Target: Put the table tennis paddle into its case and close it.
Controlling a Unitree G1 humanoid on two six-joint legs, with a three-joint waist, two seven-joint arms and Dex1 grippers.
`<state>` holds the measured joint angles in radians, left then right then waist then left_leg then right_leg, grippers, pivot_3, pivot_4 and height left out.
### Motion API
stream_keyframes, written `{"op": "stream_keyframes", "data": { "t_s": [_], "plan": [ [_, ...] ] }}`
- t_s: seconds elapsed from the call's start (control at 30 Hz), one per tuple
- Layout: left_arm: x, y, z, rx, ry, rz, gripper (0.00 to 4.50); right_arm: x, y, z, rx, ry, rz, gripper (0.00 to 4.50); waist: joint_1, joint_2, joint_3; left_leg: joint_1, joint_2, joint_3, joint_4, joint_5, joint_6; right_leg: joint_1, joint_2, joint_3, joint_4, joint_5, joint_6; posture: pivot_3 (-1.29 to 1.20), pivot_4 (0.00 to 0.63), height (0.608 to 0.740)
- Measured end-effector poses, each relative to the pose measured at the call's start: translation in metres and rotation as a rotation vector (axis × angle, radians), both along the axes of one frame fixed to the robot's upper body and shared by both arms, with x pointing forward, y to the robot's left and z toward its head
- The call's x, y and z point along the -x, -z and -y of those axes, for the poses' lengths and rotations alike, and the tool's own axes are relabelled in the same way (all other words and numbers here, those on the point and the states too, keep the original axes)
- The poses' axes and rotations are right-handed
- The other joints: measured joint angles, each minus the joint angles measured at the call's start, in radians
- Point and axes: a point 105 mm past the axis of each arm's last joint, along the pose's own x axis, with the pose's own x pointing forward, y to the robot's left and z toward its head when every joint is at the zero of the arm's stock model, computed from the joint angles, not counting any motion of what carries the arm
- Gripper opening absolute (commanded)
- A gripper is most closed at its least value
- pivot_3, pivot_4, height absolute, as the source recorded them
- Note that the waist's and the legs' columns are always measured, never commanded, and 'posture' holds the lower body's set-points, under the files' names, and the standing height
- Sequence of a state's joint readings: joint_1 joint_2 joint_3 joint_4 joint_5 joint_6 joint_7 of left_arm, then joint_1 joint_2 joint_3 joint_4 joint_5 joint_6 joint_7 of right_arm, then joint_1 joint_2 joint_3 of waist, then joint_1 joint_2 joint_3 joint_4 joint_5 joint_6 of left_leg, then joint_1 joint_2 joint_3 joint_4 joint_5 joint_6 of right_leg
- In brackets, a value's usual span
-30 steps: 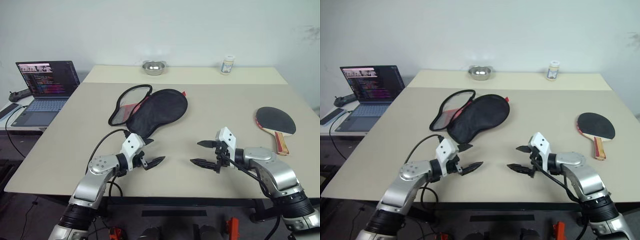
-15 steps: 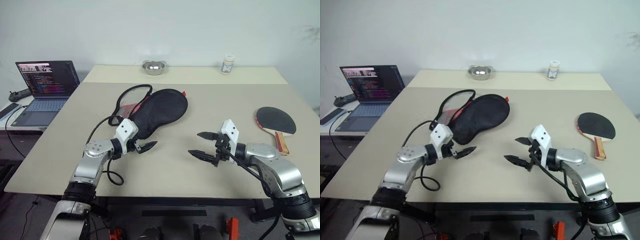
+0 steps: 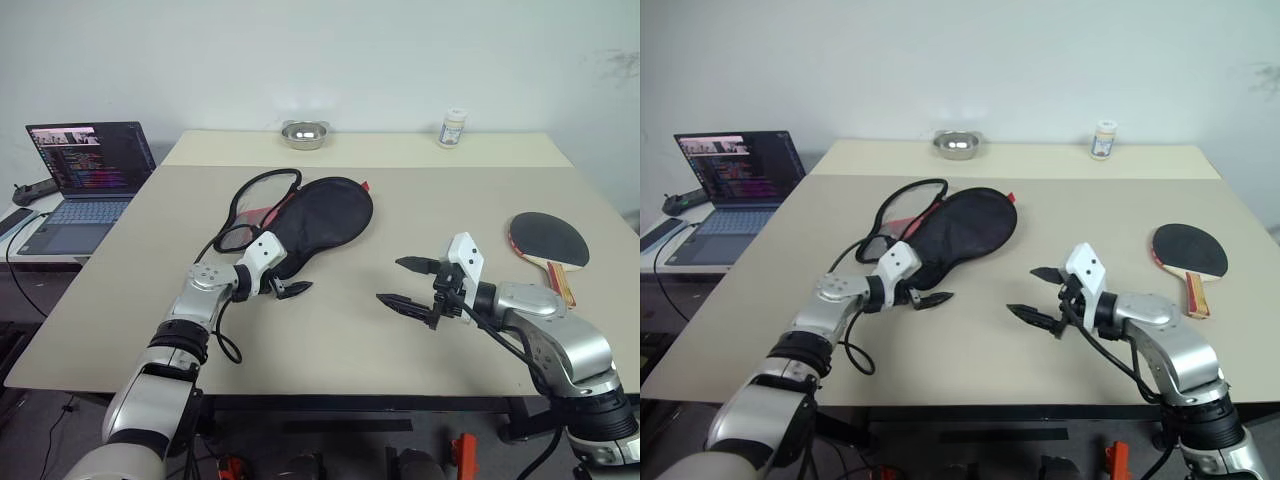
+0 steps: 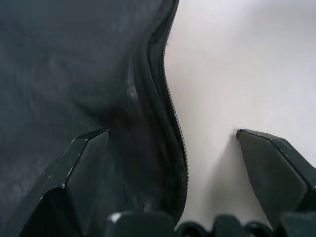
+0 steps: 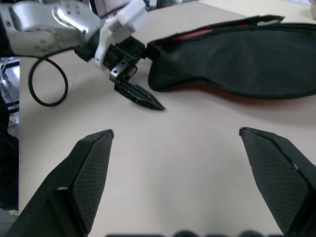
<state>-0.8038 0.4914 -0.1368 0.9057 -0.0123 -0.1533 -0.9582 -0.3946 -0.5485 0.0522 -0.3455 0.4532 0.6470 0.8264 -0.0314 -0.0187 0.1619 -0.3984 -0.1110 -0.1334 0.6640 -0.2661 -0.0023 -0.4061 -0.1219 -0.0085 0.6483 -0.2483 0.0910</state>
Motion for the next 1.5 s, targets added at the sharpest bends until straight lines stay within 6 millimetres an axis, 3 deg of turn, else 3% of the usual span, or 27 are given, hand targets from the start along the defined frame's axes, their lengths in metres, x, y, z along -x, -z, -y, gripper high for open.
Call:
{"op": "stream_keyframes", "data": {
  "t_s": [0.1, 0.2, 0.3, 0.67, 0.87, 1.2, 1.5],
  "plan": [
    [-0.001, 0.000, -0.002, -0.010, 0.010, -0.012, 4.50, 0.011, -0.027, -0.006, 0.027, -0.077, 0.092, 4.49, -0.001, 0.000, 0.000, 0.000, 0.000, 0.000, 0.000, 0.000, 0.000, 0.000, 0.000, 0.000, 0.000, 0.000, 0.000, 0.00, 0.150, 0.740],
    [-0.001, 0.000, -0.003, -0.013, 0.016, -0.033, 4.50, 0.013, -0.037, -0.005, 0.057, -0.094, 0.135, 4.49, -0.001, -0.001, -0.001, 0.000, 0.000, 0.000, 0.000, 0.000, 0.000, 0.001, 0.001, 0.000, 0.000, 0.000, 0.000, 0.00, 0.150, 0.740],
    [-0.001, 0.000, -0.003, -0.022, 0.028, -0.056, 3.91, 0.012, -0.039, -0.006, 0.057, -0.093, 0.140, 4.50, -0.001, -0.001, -0.001, 0.001, 0.000, 0.000, 0.000, 0.000, 0.000, 0.000, 0.000, 0.000, 0.001, 0.000, 0.000, 0.00, 0.150, 0.740],
    [0.003, 0.004, -0.006, 0.038, 0.033, -0.161, 0.08, 0.006, -0.041, 0.001, 0.048, -0.041, 0.149, 4.50, -0.001, -0.001, -0.001, 0.001, 0.000, 0.000, 0.001, 0.000, 0.000, 0.000, 0.001, 0.000, 0.005, 0.000, 0.000, 0.00, 0.150, 0.740],
    [0.005, 0.001, 0.002, 0.120, 0.039, -0.209, 0.03, 0.003, -0.043, 0.007, 0.051, -0.013, 0.154, 4.50, 0.001, -0.001, -0.001, 0.000, 0.000, 0.000, 0.002, 0.000, 0.000, 0.000, 0.000, 0.000, 0.005, 0.000, 0.000, 0.00, 0.150, 0.740],
    [0.042, -0.018, 0.097, 0.315, 0.312, -0.266, 0.03, -0.005, -0.049, 0.030, 0.087, 0.062, 0.165, 4.50, 0.004, -0.001, -0.001, -0.001, 0.000, -0.001, 0.002, 0.000, 0.000, 0.000, 0.000, 0.000, 0.002, 0.000, 0.000, 0.00, 0.150, 0.740],
    [0.043, -0.015, 0.150, 0.355, 0.301, -0.283, 0.03, -0.006, -0.050, 0.059, 0.148, 0.120, 0.154, 4.50, 0.011, -0.002, 0.000, -0.001, 0.000, 0.000, 0.002, 0.000, 0.000, 0.001, 0.000, 0.000, 0.001, 0.000, 0.000, 0.00, 0.150, 0.740]
  ]
}}
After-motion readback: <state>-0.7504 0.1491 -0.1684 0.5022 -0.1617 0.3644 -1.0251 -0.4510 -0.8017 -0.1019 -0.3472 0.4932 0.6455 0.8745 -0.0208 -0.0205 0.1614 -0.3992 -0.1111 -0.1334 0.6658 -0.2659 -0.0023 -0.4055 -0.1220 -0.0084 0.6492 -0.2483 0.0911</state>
